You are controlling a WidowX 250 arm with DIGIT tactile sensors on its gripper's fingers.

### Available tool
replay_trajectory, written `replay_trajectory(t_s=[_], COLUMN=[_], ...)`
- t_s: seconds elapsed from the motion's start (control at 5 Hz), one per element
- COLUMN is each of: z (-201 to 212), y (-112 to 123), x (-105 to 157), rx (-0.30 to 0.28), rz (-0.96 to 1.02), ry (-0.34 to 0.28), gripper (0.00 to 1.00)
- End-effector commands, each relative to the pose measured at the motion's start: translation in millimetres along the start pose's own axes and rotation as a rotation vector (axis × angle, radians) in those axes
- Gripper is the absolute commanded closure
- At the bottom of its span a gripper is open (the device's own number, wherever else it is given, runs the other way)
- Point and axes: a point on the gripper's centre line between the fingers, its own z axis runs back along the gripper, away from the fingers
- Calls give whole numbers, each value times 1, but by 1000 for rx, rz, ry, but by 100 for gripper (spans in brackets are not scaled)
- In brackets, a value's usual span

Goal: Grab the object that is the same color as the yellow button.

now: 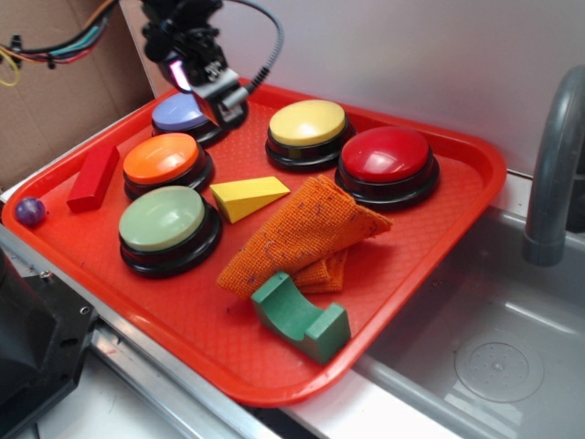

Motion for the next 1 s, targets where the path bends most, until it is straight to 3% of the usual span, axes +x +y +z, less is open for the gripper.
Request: replay_trajectory(t_s=[0.0, 0.8], z=[-33, -73], y=[-7, -13], x=[10, 0], rx=[-3, -6], rz=[-57, -88], ry=[-15, 31], gripper=[0, 0])
